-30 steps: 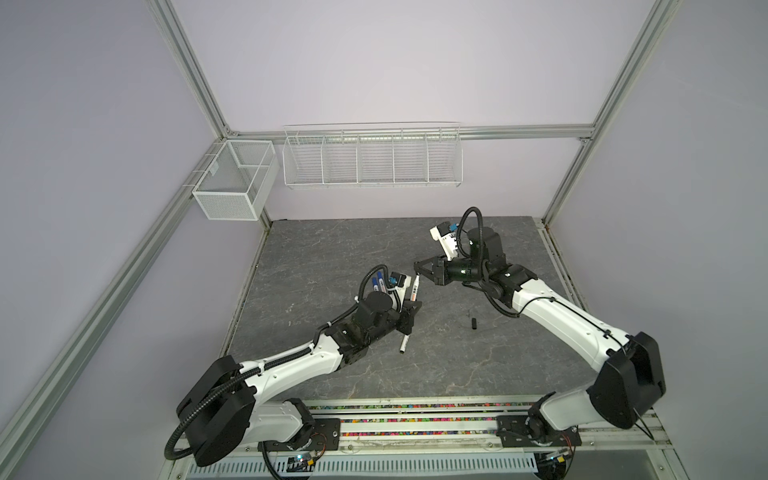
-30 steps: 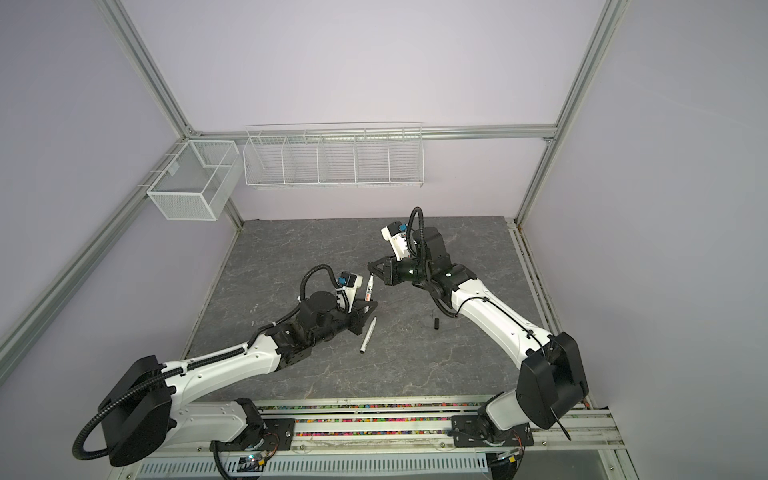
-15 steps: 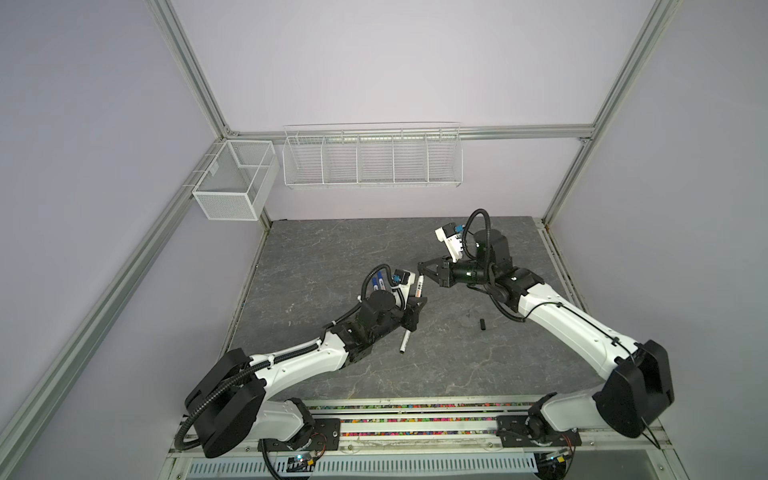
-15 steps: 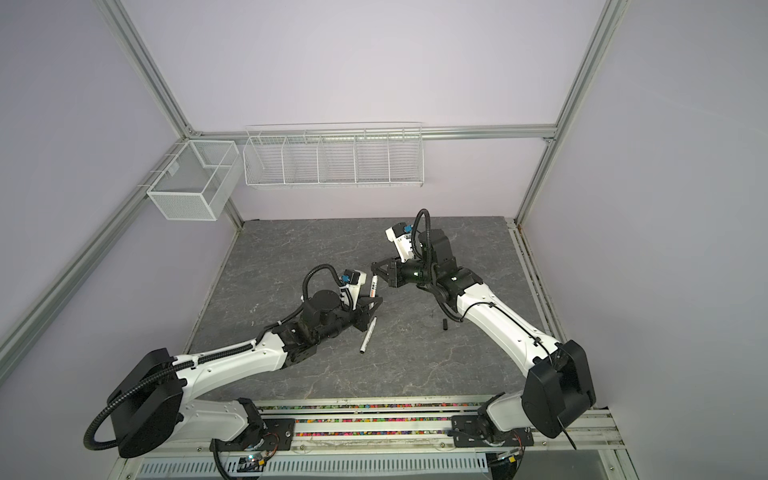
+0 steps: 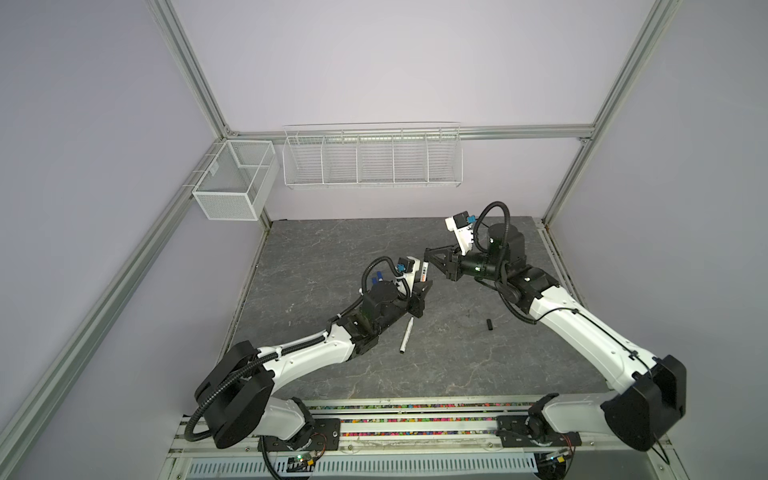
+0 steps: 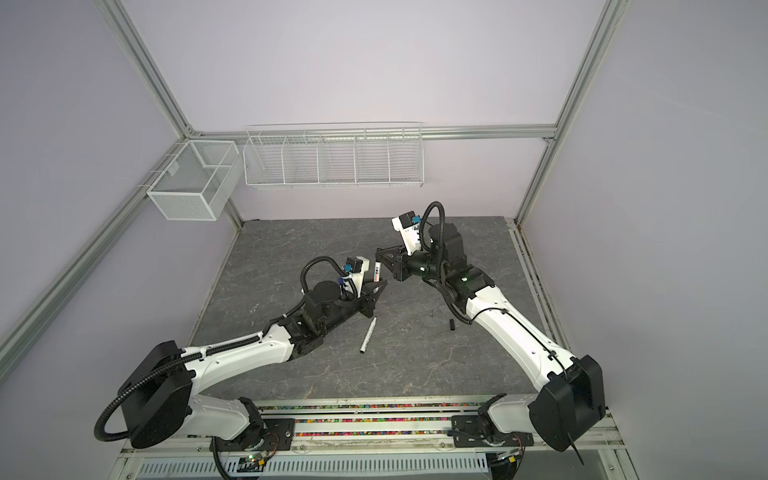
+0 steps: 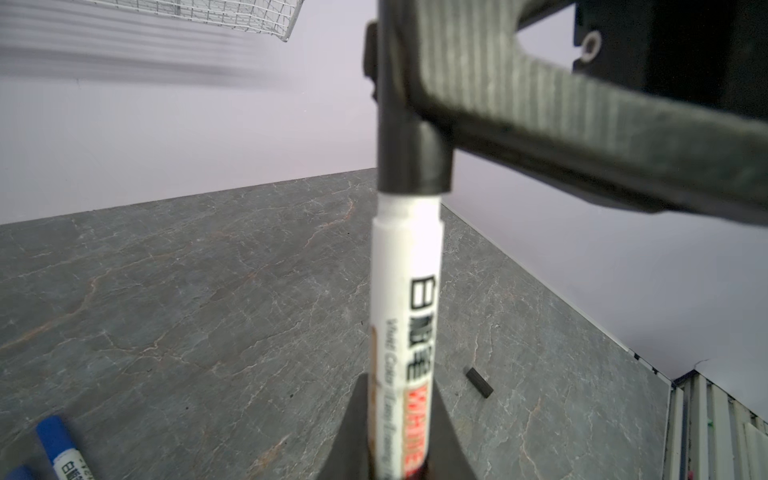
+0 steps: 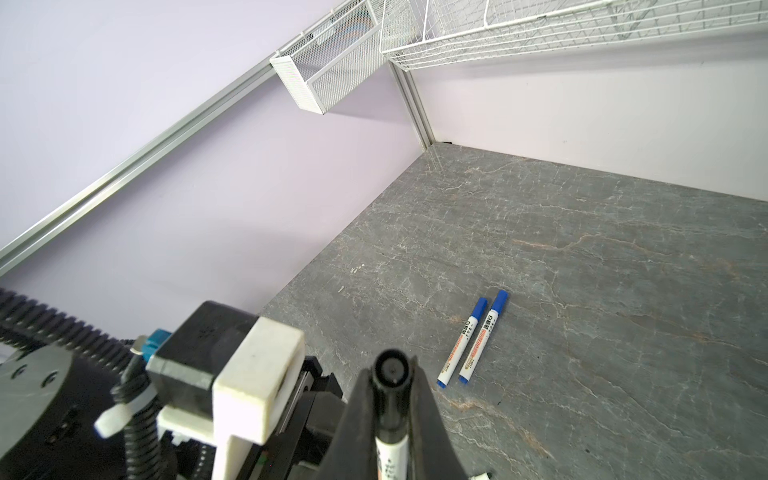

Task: Insert the pens into the pen caps
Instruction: 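Push the black cap down onto the marker with the right gripper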

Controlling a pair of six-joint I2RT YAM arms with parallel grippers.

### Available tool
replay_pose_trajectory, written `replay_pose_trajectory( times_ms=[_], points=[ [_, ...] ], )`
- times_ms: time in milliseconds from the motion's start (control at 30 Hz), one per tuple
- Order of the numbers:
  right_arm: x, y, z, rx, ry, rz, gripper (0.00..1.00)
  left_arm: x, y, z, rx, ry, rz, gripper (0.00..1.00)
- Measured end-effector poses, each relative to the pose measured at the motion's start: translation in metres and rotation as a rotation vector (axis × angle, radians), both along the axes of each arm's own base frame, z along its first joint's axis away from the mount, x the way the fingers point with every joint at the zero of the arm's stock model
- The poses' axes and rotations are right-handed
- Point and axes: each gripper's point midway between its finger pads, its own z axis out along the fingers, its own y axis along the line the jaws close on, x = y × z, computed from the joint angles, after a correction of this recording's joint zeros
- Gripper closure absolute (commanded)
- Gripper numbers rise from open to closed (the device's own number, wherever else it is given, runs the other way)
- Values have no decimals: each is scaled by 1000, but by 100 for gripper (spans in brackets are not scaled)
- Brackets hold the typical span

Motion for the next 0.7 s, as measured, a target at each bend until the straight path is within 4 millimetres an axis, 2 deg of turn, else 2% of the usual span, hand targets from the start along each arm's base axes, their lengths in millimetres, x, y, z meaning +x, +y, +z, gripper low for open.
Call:
replay_pose_trajectory(
  times_ms=[200, 300, 333, 433, 567, 700],
  points=[
    [-1, -2, -3, -37, -15, 7, 86, 4, 0, -4, 51, -40, 6, 100],
    [-3, -3, -5, -59, -10, 14, 68, 6, 0, -4, 71, -70, 18, 100],
    [-9, -3, -11, -74, 15, 29, 61, 9, 1, 2, 64, -90, 33, 100],
    [-23, -2, -27, -118, 82, 60, 46, 14, 1, 23, 20, -155, 60, 100],
    [-23, -14, -23, -134, 80, 16, 41, 9, -2, 31, -10, -202, 55, 100],
    [-22, -29, -7, -129, 33, -46, 40, -2, -8, 29, -9, -226, 27, 100]
  ],
)
